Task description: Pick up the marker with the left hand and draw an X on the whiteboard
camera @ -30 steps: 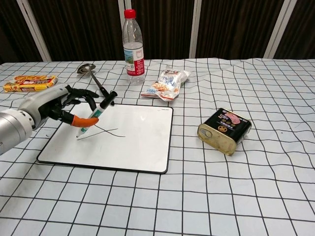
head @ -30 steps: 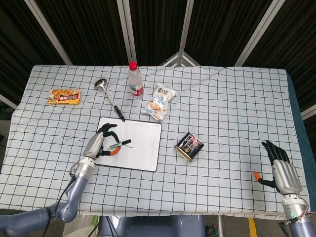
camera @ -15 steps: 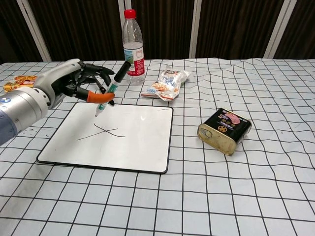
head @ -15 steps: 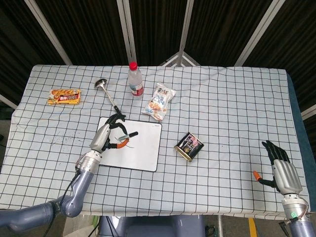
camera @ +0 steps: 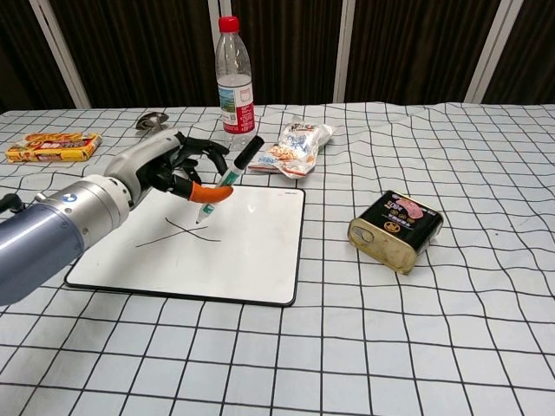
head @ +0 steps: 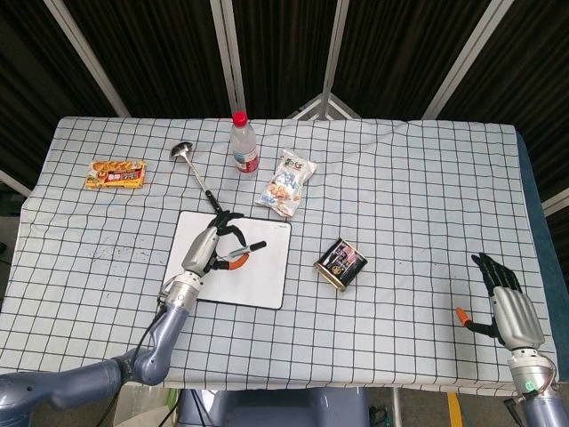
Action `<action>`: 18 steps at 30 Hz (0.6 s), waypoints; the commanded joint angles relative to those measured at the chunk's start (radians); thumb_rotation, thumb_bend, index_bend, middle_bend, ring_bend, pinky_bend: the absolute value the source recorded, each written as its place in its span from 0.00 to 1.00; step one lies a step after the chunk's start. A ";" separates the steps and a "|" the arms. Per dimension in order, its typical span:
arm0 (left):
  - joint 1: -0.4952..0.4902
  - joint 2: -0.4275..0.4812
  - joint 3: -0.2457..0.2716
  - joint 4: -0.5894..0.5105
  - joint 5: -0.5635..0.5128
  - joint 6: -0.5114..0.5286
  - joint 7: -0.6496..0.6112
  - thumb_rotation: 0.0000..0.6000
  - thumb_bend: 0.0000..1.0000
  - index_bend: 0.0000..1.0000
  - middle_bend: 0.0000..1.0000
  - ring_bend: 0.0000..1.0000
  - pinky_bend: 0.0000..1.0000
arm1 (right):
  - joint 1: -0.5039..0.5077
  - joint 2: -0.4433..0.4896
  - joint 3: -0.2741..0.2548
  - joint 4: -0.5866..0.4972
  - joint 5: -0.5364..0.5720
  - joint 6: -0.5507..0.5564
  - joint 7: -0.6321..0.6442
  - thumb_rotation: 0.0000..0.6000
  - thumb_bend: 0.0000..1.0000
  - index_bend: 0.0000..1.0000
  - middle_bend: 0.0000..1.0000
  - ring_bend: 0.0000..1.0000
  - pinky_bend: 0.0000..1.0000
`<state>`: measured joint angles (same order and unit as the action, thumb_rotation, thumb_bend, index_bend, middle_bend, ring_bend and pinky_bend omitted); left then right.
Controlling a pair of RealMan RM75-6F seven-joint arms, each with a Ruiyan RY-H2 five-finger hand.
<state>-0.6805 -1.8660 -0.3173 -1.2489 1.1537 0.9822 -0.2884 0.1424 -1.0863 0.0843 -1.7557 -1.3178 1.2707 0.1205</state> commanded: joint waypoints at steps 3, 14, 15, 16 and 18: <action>-0.013 -0.028 0.000 0.035 0.006 -0.014 -0.021 1.00 0.49 0.72 0.14 0.00 0.00 | 0.001 0.001 0.001 0.000 0.002 -0.001 0.001 1.00 0.31 0.00 0.00 0.00 0.00; -0.021 -0.057 0.006 0.081 0.023 -0.018 -0.043 1.00 0.49 0.72 0.14 0.00 0.00 | 0.001 0.001 0.002 0.002 0.002 -0.001 0.004 1.00 0.31 0.00 0.00 0.00 0.00; -0.021 -0.057 0.007 0.083 0.024 -0.019 -0.043 1.00 0.49 0.72 0.14 0.00 0.00 | 0.001 0.001 0.002 0.002 0.001 -0.001 0.004 1.00 0.31 0.00 0.00 0.00 0.00; -0.021 -0.057 0.007 0.085 0.024 -0.020 -0.044 1.00 0.49 0.72 0.14 0.00 0.00 | 0.001 0.000 0.002 0.002 0.001 -0.001 0.005 1.00 0.31 0.00 0.00 0.00 0.00; -0.021 -0.056 0.007 0.086 0.025 -0.020 -0.046 1.00 0.49 0.72 0.14 0.00 0.00 | 0.001 0.001 0.002 0.001 0.000 -0.001 0.005 1.00 0.31 0.00 0.00 0.00 0.00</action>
<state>-0.7014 -1.9223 -0.3098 -1.1624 1.1793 0.9622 -0.3341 0.1436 -1.0858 0.0862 -1.7542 -1.3175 1.2701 0.1255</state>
